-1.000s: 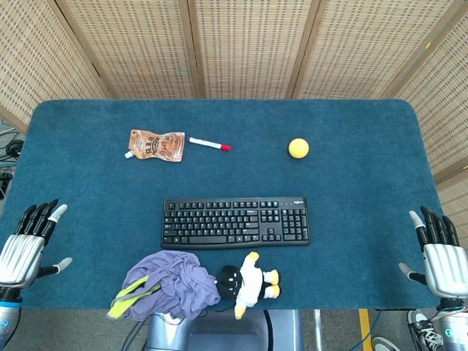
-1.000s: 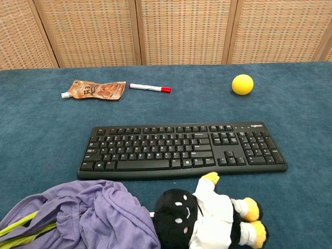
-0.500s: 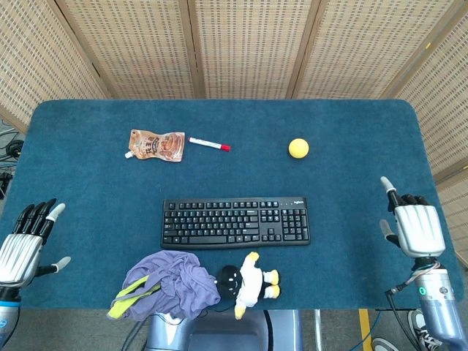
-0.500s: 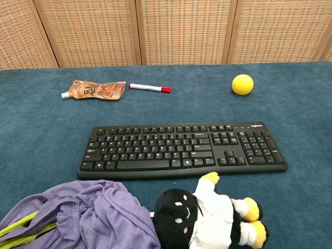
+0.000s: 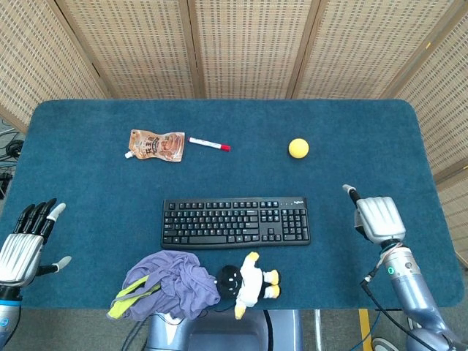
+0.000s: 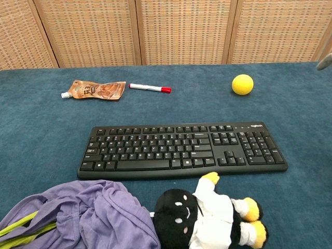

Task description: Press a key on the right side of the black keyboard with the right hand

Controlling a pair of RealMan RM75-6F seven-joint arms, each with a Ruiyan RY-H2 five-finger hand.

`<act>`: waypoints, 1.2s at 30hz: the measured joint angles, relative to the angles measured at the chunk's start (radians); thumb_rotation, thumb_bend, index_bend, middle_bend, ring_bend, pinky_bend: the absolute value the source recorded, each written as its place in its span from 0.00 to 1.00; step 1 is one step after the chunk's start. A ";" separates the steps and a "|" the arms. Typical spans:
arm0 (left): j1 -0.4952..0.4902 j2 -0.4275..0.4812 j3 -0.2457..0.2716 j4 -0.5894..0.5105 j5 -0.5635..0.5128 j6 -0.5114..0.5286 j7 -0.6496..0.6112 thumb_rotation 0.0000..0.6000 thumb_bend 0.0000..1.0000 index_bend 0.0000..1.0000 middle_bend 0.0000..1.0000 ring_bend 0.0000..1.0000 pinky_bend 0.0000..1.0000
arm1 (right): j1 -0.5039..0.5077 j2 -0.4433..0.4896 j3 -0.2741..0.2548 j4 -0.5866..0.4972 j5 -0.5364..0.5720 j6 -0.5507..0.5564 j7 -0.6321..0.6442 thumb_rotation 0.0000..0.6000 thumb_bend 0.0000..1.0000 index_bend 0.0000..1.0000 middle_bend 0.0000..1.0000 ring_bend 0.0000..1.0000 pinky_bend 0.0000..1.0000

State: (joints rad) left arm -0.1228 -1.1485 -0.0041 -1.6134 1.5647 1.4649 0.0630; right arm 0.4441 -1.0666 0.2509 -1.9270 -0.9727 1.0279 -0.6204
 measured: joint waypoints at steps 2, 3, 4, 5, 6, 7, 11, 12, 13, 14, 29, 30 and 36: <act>0.000 0.000 0.000 0.001 0.001 0.000 0.000 1.00 0.04 0.00 0.00 0.00 0.00 | 0.029 -0.010 0.000 -0.013 0.040 -0.011 -0.036 1.00 0.93 0.15 0.75 0.66 0.49; 0.000 0.000 0.001 0.001 0.001 0.000 0.000 1.00 0.04 0.00 0.00 0.00 0.00 | 0.048 -0.018 0.000 -0.020 0.067 -0.015 -0.059 1.00 0.93 0.15 0.75 0.66 0.49; 0.000 0.000 0.002 0.002 0.002 -0.001 0.000 1.00 0.04 0.00 0.00 0.00 0.00 | 0.062 -0.025 -0.001 -0.024 0.086 -0.017 -0.077 1.00 0.93 0.15 0.75 0.66 0.49; -0.001 -0.001 0.002 0.002 0.003 -0.001 0.000 1.00 0.04 0.00 0.00 0.00 0.00 | 0.076 -0.033 -0.001 -0.028 0.106 -0.017 -0.095 1.00 0.93 0.15 0.75 0.66 0.49; -0.001 -0.001 0.002 0.002 0.004 -0.002 0.000 1.00 0.04 0.00 0.00 0.00 0.00 | 0.095 -0.046 -0.002 -0.031 0.132 -0.018 -0.116 1.00 0.93 0.15 0.75 0.66 0.49; -0.001 -0.001 0.003 0.002 0.004 -0.002 -0.001 1.00 0.04 0.00 0.00 0.00 0.00 | 0.108 -0.055 -0.002 -0.032 0.153 -0.017 -0.129 1.00 0.93 0.15 0.75 0.66 0.49; -0.002 -0.001 0.003 0.003 0.004 -0.003 -0.003 1.00 0.04 0.00 0.00 0.00 0.00 | 0.168 -0.098 -0.007 -0.030 0.246 -0.011 -0.178 1.00 0.93 0.15 0.75 0.66 0.49; -0.002 -0.001 0.003 0.004 0.004 -0.004 -0.003 1.00 0.04 0.00 0.00 0.00 0.00 | 0.187 -0.113 -0.010 -0.028 0.271 -0.007 -0.191 1.00 0.93 0.15 0.75 0.66 0.49; -0.002 -0.001 0.003 0.004 0.003 -0.005 -0.004 1.00 0.04 0.00 0.00 0.00 0.00 | 0.200 -0.123 -0.012 -0.024 0.289 -0.005 -0.199 1.00 0.93 0.15 0.75 0.66 0.49; -0.003 -0.001 0.003 0.005 0.002 -0.006 -0.005 1.00 0.04 0.00 0.00 0.00 0.00 | 0.213 -0.134 -0.016 -0.020 0.307 -0.002 -0.207 1.00 0.93 0.15 0.75 0.66 0.49; -0.008 -0.005 0.002 0.013 -0.006 -0.020 -0.009 1.00 0.04 0.00 0.00 0.00 0.00 | 0.343 -0.283 -0.062 0.061 0.462 0.067 -0.286 1.00 0.93 0.15 0.75 0.66 0.49; -0.009 -0.005 0.002 0.013 -0.006 -0.021 -0.010 1.00 0.04 0.00 0.00 0.00 0.00 | 0.348 -0.286 -0.064 0.063 0.468 0.068 -0.286 1.00 0.93 0.15 0.75 0.66 0.49; -0.012 -0.007 0.005 0.014 -0.006 -0.029 -0.007 1.00 0.04 0.00 0.00 0.00 0.00 | 0.372 -0.303 -0.073 0.067 0.490 0.075 -0.284 1.00 0.93 0.15 0.75 0.66 0.49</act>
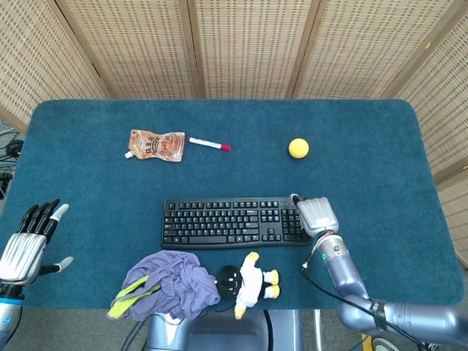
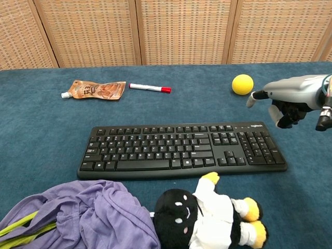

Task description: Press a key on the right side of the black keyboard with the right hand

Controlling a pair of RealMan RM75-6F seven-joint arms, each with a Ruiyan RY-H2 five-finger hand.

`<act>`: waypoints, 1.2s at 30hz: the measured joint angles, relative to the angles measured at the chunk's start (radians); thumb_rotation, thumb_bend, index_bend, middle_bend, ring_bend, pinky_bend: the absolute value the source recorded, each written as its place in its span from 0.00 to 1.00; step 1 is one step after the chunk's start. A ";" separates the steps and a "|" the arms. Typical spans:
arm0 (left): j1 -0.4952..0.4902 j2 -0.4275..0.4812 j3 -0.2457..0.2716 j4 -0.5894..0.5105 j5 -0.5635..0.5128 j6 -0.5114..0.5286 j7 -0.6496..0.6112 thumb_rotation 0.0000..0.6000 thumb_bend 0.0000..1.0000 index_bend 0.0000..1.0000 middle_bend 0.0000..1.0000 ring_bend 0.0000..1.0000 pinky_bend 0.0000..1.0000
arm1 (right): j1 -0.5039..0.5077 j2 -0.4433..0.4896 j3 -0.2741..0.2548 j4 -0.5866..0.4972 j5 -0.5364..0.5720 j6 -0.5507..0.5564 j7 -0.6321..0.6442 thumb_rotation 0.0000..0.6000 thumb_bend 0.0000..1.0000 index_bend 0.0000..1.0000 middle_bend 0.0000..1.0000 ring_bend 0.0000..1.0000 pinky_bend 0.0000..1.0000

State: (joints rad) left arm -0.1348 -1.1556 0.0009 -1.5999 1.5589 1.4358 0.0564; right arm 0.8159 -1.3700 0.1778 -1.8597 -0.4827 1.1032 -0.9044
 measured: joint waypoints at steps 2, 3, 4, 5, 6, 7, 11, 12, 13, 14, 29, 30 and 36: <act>0.000 0.000 0.000 0.000 0.000 0.000 0.000 1.00 0.04 0.00 0.00 0.00 0.00 | 0.006 -0.004 -0.002 0.001 0.003 0.002 0.000 1.00 0.93 0.15 0.75 0.66 0.49; 0.000 0.000 0.000 0.000 0.000 0.001 -0.001 1.00 0.04 0.00 0.00 0.00 0.00 | 0.010 -0.006 -0.005 0.003 0.006 0.005 -0.001 1.00 0.93 0.15 0.75 0.66 0.49; 0.001 0.001 0.000 0.000 0.000 0.003 -0.003 1.00 0.04 0.00 0.00 0.00 0.00 | 0.013 -0.008 -0.008 0.004 0.009 0.007 -0.002 1.00 0.93 0.15 0.75 0.66 0.49; 0.001 0.001 -0.001 0.001 -0.001 0.005 -0.003 1.00 0.04 0.00 0.00 0.00 0.00 | 0.015 -0.009 -0.010 0.006 0.013 0.009 -0.002 1.00 0.94 0.15 0.75 0.66 0.49; 0.002 0.001 -0.001 0.001 -0.001 0.005 -0.004 1.00 0.04 0.00 0.00 0.00 0.00 | 0.019 -0.011 -0.013 0.008 0.017 0.009 -0.002 1.00 0.94 0.15 0.75 0.66 0.49; 0.001 0.001 -0.001 0.002 -0.002 0.004 -0.004 1.00 0.04 0.00 0.00 0.00 0.00 | 0.021 -0.012 -0.014 0.010 0.020 0.009 -0.001 1.00 0.95 0.15 0.75 0.66 0.49; -0.001 -0.001 -0.001 0.002 -0.003 -0.001 -0.001 1.00 0.04 0.00 0.00 0.00 0.00 | 0.033 -0.018 -0.019 0.021 0.034 0.000 0.005 1.00 0.96 0.15 0.75 0.66 0.49; -0.001 -0.001 -0.001 0.003 -0.004 -0.001 0.000 1.00 0.04 0.00 0.00 0.00 0.00 | 0.037 -0.019 -0.021 0.024 0.037 -0.003 0.007 1.00 0.96 0.15 0.75 0.66 0.49; -0.001 -0.001 -0.001 0.003 -0.005 -0.003 0.000 1.00 0.04 0.00 0.00 0.00 0.00 | 0.039 -0.020 -0.023 0.027 0.039 -0.005 0.008 1.00 0.96 0.15 0.75 0.66 0.49; -0.001 -0.001 -0.001 0.002 -0.007 -0.004 0.001 1.00 0.04 0.00 0.00 0.00 0.00 | 0.042 -0.021 -0.025 0.029 0.042 -0.007 0.009 1.00 0.96 0.15 0.75 0.66 0.49; -0.006 -0.003 -0.001 0.005 -0.015 -0.015 0.004 1.00 0.04 0.00 0.00 0.00 0.00 | 0.093 -0.051 -0.049 0.076 0.086 -0.052 0.021 1.00 0.96 0.18 0.75 0.66 0.49; -0.006 -0.003 -0.001 0.005 -0.015 -0.016 0.004 1.00 0.04 0.00 0.00 0.00 0.00 | 0.097 -0.053 -0.050 0.080 0.090 -0.054 0.021 1.00 0.96 0.18 0.75 0.66 0.49; -0.008 -0.003 -0.005 0.007 -0.024 -0.019 0.000 1.00 0.04 0.00 0.00 0.00 0.00 | 0.121 -0.068 -0.051 0.104 0.113 -0.064 0.024 1.00 0.96 0.18 0.75 0.66 0.49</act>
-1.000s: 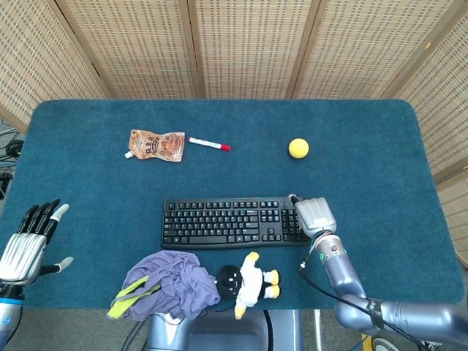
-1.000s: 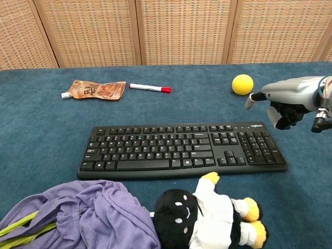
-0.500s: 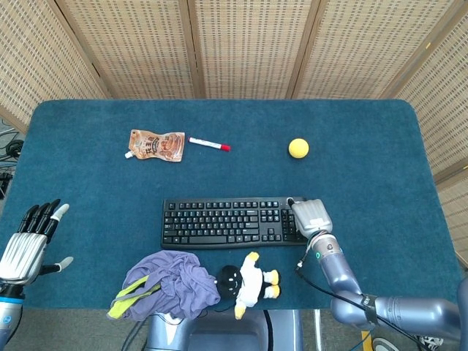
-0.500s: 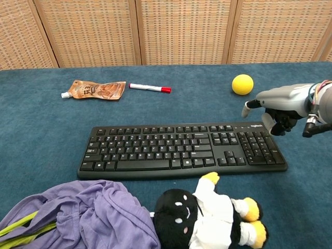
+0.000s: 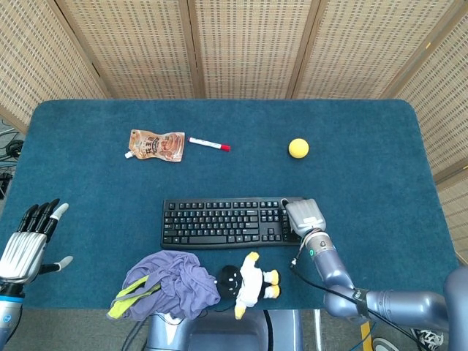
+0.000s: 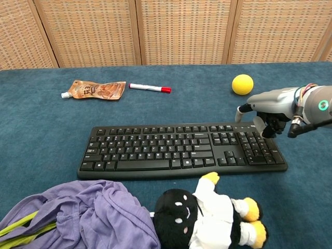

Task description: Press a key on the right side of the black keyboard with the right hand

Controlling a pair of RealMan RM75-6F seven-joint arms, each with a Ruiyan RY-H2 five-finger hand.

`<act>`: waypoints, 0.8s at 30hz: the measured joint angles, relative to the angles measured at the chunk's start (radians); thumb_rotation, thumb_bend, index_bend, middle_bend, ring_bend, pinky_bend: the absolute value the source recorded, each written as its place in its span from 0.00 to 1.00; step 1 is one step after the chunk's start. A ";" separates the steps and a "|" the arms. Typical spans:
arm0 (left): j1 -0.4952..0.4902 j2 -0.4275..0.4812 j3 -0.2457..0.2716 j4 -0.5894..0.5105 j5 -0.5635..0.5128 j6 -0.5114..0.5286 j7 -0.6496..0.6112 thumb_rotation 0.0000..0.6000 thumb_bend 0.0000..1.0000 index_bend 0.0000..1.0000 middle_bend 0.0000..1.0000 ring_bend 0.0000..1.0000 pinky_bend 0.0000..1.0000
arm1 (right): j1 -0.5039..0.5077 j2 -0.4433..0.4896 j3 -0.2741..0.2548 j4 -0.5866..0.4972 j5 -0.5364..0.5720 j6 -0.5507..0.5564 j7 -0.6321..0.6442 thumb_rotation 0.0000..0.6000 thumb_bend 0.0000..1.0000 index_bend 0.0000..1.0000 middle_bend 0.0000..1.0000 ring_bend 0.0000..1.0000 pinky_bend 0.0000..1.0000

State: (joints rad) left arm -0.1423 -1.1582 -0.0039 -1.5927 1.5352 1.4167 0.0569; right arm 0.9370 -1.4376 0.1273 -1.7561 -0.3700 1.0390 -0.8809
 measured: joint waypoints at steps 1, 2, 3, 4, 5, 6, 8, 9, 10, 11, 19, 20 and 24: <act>0.000 0.000 0.000 0.000 -0.001 -0.002 0.000 1.00 0.04 0.00 0.00 0.00 0.00 | 0.003 -0.002 -0.001 0.003 0.002 -0.002 0.001 1.00 0.96 0.18 0.75 0.66 0.49; -0.001 0.000 0.000 0.001 -0.001 -0.003 -0.001 1.00 0.04 0.00 0.00 0.00 0.00 | 0.005 -0.003 -0.001 0.005 0.005 -0.004 0.002 1.00 0.96 0.18 0.75 0.66 0.49; -0.001 0.000 0.001 0.001 -0.002 -0.004 -0.001 1.00 0.04 0.00 0.00 0.00 0.00 | 0.005 -0.004 -0.002 0.005 0.006 -0.004 0.002 1.00 0.96 0.18 0.75 0.66 0.49; -0.002 0.000 0.001 0.001 -0.002 -0.005 -0.001 1.00 0.04 0.00 0.00 0.00 0.00 | 0.007 -0.005 -0.002 0.009 0.007 -0.005 0.002 1.00 0.96 0.18 0.75 0.66 0.49; -0.002 -0.001 0.001 0.001 -0.002 -0.006 -0.001 1.00 0.04 0.00 0.00 0.00 0.00 | 0.010 -0.007 -0.003 0.013 0.009 -0.006 0.003 1.00 0.96 0.18 0.75 0.66 0.49; -0.003 -0.001 0.001 0.001 -0.002 -0.007 -0.001 1.00 0.04 0.00 0.00 0.00 0.00 | 0.013 -0.011 -0.003 0.019 0.012 -0.008 0.004 1.00 0.96 0.18 0.75 0.66 0.49; -0.003 -0.001 0.002 0.002 -0.002 -0.009 -0.001 1.00 0.04 0.00 0.00 0.00 0.00 | 0.020 -0.015 -0.005 0.026 0.018 -0.010 0.006 1.00 0.96 0.18 0.75 0.66 0.49; -0.004 -0.001 0.002 0.002 -0.003 -0.009 -0.001 1.00 0.04 0.00 0.00 0.00 0.00 | 0.024 -0.017 -0.006 0.030 0.022 -0.011 0.006 1.00 0.96 0.18 0.75 0.66 0.49; -0.004 -0.001 0.002 0.002 -0.003 -0.010 -0.002 1.00 0.04 0.00 0.00 0.00 0.00 | 0.027 -0.018 -0.006 0.031 0.024 -0.011 0.006 1.00 0.96 0.18 0.75 0.66 0.49; -0.004 -0.001 0.002 0.002 -0.004 -0.010 -0.002 1.00 0.04 0.00 0.00 0.00 0.00 | 0.030 -0.019 -0.006 0.032 0.026 -0.011 0.007 1.00 0.96 0.18 0.75 0.66 0.49; -0.004 0.001 0.001 0.001 -0.005 -0.009 -0.008 1.00 0.04 0.00 0.00 0.00 0.00 | 0.054 -0.038 -0.006 0.042 0.040 -0.016 0.009 1.00 0.96 0.18 0.75 0.66 0.50; -0.004 0.002 0.001 0.001 -0.005 -0.009 -0.009 1.00 0.04 0.00 0.00 0.00 0.00 | 0.056 -0.040 -0.006 0.044 0.042 -0.016 0.009 1.00 0.96 0.18 0.75 0.66 0.50; -0.005 0.003 0.001 0.002 -0.005 -0.010 -0.014 1.00 0.04 0.00 0.00 0.00 0.00 | 0.068 -0.051 -0.009 0.053 0.052 -0.017 0.009 1.00 0.96 0.18 0.75 0.66 0.50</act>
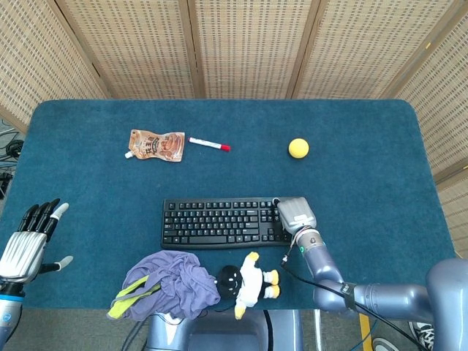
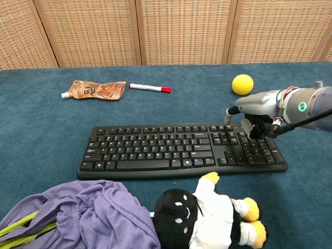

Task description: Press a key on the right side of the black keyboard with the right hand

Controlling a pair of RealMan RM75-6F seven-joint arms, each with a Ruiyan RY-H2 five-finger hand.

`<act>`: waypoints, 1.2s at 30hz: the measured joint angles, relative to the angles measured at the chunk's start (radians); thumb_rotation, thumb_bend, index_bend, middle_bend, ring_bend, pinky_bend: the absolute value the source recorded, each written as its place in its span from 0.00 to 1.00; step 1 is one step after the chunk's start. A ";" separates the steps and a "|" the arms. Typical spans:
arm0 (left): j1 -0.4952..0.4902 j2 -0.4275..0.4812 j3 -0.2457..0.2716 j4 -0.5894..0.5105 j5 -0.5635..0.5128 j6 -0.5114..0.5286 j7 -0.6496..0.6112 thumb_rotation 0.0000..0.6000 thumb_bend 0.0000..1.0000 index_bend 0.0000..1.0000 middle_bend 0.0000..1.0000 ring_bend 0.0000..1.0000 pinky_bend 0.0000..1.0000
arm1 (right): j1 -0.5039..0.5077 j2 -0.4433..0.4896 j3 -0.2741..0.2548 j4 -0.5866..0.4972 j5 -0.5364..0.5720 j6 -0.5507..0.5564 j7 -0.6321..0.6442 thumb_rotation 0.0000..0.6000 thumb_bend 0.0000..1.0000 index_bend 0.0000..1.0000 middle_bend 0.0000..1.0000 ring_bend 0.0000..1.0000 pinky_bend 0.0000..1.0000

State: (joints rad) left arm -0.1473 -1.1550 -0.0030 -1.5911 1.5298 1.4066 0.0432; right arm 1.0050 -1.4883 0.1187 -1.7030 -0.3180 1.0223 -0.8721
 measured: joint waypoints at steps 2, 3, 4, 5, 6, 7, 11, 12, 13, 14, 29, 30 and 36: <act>-0.001 0.000 0.000 0.001 -0.001 -0.002 -0.001 1.00 0.04 0.00 0.00 0.00 0.00 | 0.004 -0.003 0.000 0.003 0.003 -0.001 0.001 1.00 0.97 0.18 0.75 0.66 0.50; -0.001 0.000 0.000 0.001 -0.002 -0.003 -0.002 1.00 0.04 0.00 0.00 0.00 0.00 | 0.007 -0.006 0.000 0.006 0.005 -0.001 0.003 1.00 0.96 0.18 0.75 0.66 0.50; -0.002 0.001 -0.001 0.001 -0.004 -0.004 -0.003 1.00 0.04 0.00 0.00 0.00 0.00 | 0.009 -0.008 0.000 0.008 0.006 -0.001 0.003 1.00 0.96 0.18 0.75 0.66 0.50; -0.002 0.001 -0.001 0.001 -0.004 -0.004 -0.004 1.00 0.04 0.00 0.00 0.00 0.00 | 0.011 -0.009 0.000 0.010 0.007 -0.002 0.004 1.00 0.96 0.18 0.75 0.66 0.50; -0.002 0.001 -0.001 0.001 -0.004 -0.004 -0.004 1.00 0.04 0.00 0.00 0.00 0.00 | 0.014 -0.012 -0.001 0.012 0.008 -0.001 0.003 1.00 0.97 0.18 0.75 0.66 0.50; -0.002 0.001 -0.001 0.001 -0.005 -0.005 -0.005 1.00 0.04 0.00 0.00 0.00 0.00 | 0.015 -0.013 -0.002 0.013 0.008 -0.001 0.004 1.00 0.97 0.18 0.75 0.66 0.50; -0.003 0.001 0.000 0.001 -0.005 -0.007 -0.004 1.00 0.04 0.00 0.00 0.00 0.00 | 0.021 -0.019 -0.004 0.018 0.009 0.000 0.005 1.00 0.97 0.18 0.75 0.66 0.50; -0.003 0.000 0.000 0.001 -0.005 -0.008 -0.003 1.00 0.04 0.00 0.00 0.00 0.00 | 0.022 -0.020 -0.005 0.018 0.010 0.000 0.006 1.00 0.97 0.18 0.75 0.66 0.50; -0.004 0.000 0.000 0.001 -0.004 -0.009 -0.003 1.00 0.04 0.00 0.00 0.00 0.00 | 0.023 -0.021 -0.006 0.018 0.011 0.000 0.006 1.00 0.97 0.18 0.75 0.66 0.50; -0.004 0.000 0.000 0.001 -0.005 -0.009 -0.002 1.00 0.04 0.00 0.00 0.00 0.00 | 0.024 -0.022 -0.006 0.018 0.011 0.000 0.006 1.00 0.97 0.18 0.75 0.66 0.50; -0.005 0.000 0.002 0.002 -0.001 -0.008 -0.004 1.00 0.04 0.00 0.00 0.00 0.00 | 0.034 -0.047 -0.021 0.037 0.027 -0.012 0.016 1.00 0.97 0.18 0.75 0.66 0.50; -0.005 0.000 0.002 0.002 -0.001 -0.008 -0.004 1.00 0.04 0.00 0.00 0.00 0.00 | 0.035 -0.048 -0.022 0.038 0.027 -0.013 0.018 1.00 0.97 0.18 0.75 0.66 0.50; -0.005 0.000 0.002 0.003 -0.002 -0.009 -0.004 1.00 0.04 0.00 0.00 0.00 0.00 | 0.039 -0.049 -0.026 0.039 0.028 -0.012 0.017 1.00 0.97 0.18 0.75 0.66 0.50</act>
State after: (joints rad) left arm -0.1522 -1.1554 -0.0006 -1.5883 1.5274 1.3981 0.0392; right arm 1.0440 -1.5371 0.0927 -1.6643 -0.2898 1.0102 -0.8549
